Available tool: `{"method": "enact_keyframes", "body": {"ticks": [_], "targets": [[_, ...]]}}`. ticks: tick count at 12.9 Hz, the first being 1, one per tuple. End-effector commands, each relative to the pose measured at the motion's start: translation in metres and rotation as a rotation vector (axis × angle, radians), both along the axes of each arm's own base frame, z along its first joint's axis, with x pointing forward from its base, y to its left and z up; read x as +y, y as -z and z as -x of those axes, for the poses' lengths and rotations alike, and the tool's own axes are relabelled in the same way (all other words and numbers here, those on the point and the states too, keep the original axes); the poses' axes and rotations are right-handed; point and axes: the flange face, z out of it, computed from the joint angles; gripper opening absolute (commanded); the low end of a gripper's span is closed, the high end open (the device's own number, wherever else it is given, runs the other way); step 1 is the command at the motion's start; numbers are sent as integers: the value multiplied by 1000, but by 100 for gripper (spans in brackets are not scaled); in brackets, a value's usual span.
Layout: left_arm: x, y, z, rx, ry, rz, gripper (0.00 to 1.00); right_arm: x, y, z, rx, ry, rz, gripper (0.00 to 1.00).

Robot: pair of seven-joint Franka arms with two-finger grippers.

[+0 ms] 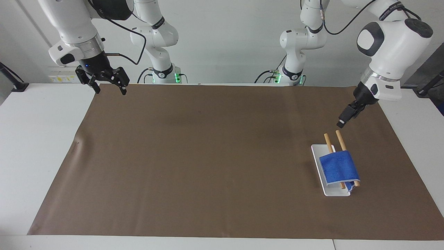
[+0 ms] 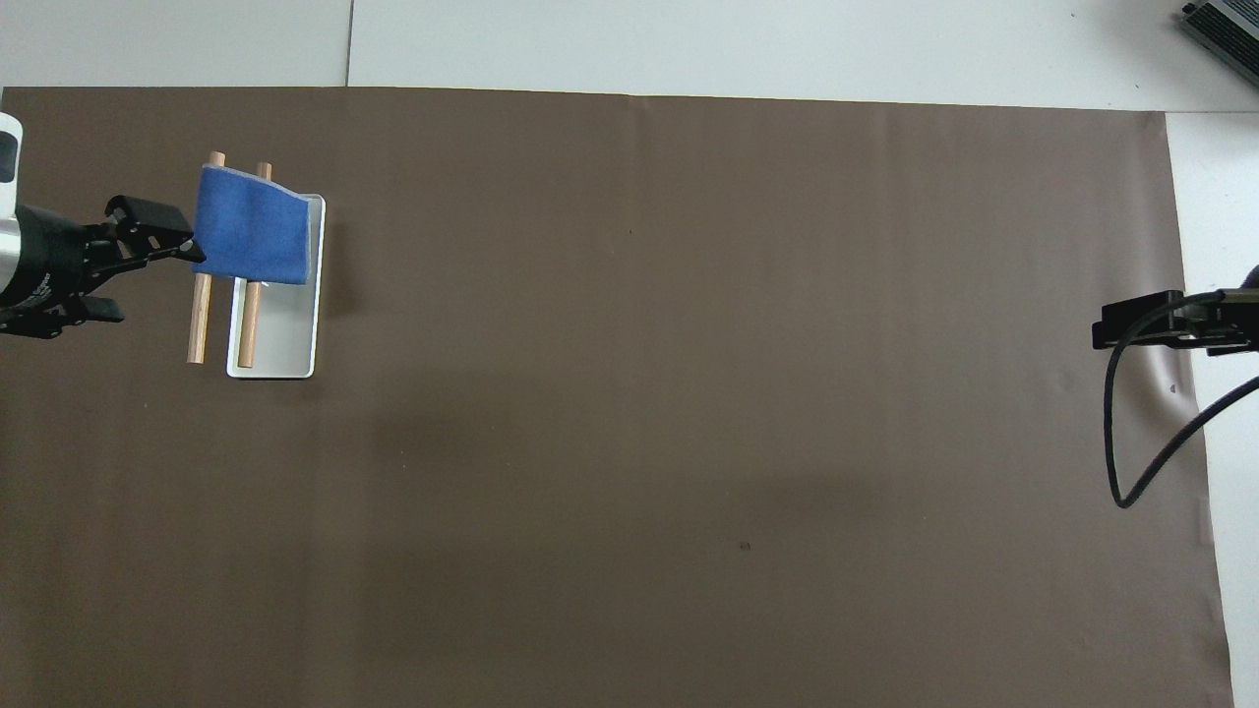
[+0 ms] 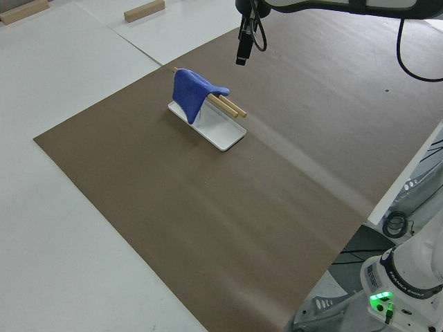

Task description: Right arm passes towel to left arm to hang

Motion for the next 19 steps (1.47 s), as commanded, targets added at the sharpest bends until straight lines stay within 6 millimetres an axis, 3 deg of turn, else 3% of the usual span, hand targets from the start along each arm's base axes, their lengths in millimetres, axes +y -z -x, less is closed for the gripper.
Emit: {"method": "enact_keyframes", "body": {"ticks": [1,4,7,13,19], "targets": [[14,-17,19,19,228,-79,100,1,-1,-1,-3,23,5,100],[16,-30,35,54,324,-122,100,-1,0,1,9,28,0,100],[18,-58,45,78,397,-121,100,-2,1,2,21,45,-44,100],[25,-76,53,39,473,-131,100,-2,1,2,17,46,-33,100],[25,-84,46,45,474,-153,100,1,-3,2,15,25,35,100]]}}
